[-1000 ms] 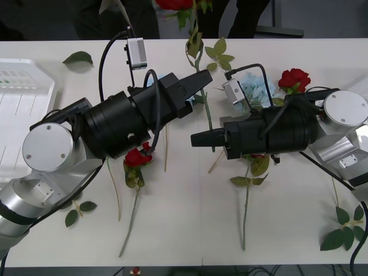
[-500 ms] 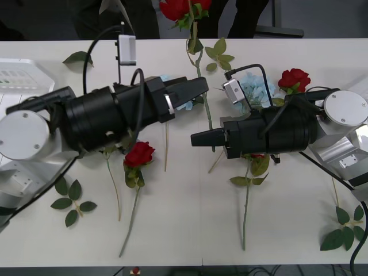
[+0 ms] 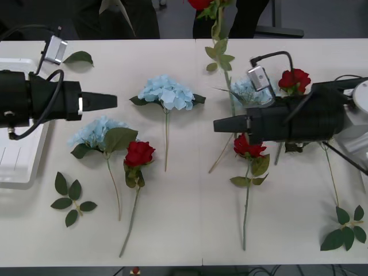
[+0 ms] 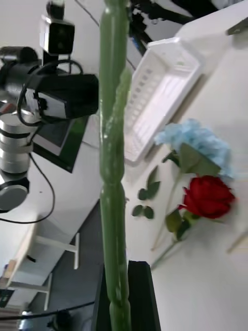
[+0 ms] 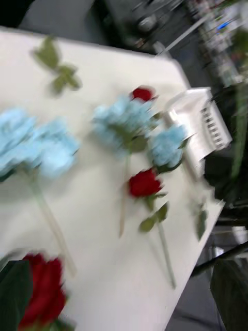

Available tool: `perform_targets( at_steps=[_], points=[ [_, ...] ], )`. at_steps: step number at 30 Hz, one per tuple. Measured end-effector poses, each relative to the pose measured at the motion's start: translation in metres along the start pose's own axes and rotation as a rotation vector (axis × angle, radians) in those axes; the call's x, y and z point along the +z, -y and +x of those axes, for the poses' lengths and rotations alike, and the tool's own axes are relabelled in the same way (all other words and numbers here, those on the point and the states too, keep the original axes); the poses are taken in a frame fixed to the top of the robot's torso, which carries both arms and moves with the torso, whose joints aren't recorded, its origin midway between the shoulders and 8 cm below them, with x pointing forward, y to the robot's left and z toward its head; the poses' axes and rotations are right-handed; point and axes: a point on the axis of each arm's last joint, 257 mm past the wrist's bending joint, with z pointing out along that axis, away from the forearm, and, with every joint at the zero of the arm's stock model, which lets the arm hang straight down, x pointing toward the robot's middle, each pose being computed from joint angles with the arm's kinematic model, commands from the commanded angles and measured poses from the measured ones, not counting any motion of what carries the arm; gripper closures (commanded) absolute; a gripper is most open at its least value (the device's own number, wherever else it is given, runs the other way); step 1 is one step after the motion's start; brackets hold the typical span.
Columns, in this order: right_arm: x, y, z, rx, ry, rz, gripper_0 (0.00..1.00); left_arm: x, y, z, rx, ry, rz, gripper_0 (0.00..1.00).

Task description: Place the red flowers into the right box and the blue flowers into the left box. If a person shows an open palm, hand one flower to the person first, then continue sorting.

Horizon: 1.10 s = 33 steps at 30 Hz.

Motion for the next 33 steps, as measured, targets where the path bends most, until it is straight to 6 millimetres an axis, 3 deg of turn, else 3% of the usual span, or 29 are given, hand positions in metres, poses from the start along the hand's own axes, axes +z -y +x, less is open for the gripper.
perform_targets(
  at_steps=[4, 9, 15, 21, 27, 33],
  points=[
    [-0.061, 0.029, -0.006, 0.006, 0.006, 0.147, 1.0, -0.024, -0.045, 0.027, -0.064, -0.113, -0.176, 0.0],
    [-0.166, 0.066, -0.008, 0.04, 0.036, 0.378, 1.0, -0.052, -0.103, 0.062, -0.108, -0.205, -0.426, 0.0],
    [-0.295, 0.095, -0.006, 0.101, 0.06, 0.643, 1.0, -0.069, -0.136, 0.109, -0.238, -0.231, -0.652, 0.0],
    [-0.392, 0.105, -0.005, 0.111, 0.033, 0.877, 1.0, -0.033, -0.15, 0.131, -0.203, -0.201, -0.731, 0.0],
    [-0.458, 0.114, 0.005, 0.08, -0.071, 1.095, 1.0, 0.014, -0.143, 0.142, -0.249, -0.141, -0.785, 0.0],
    [-0.518, 0.132, 0.025, 0.036, -0.162, 1.318, 1.0, 0.038, -0.152, 0.146, -0.149, -0.119, -0.836, 0.0]
  ],
)
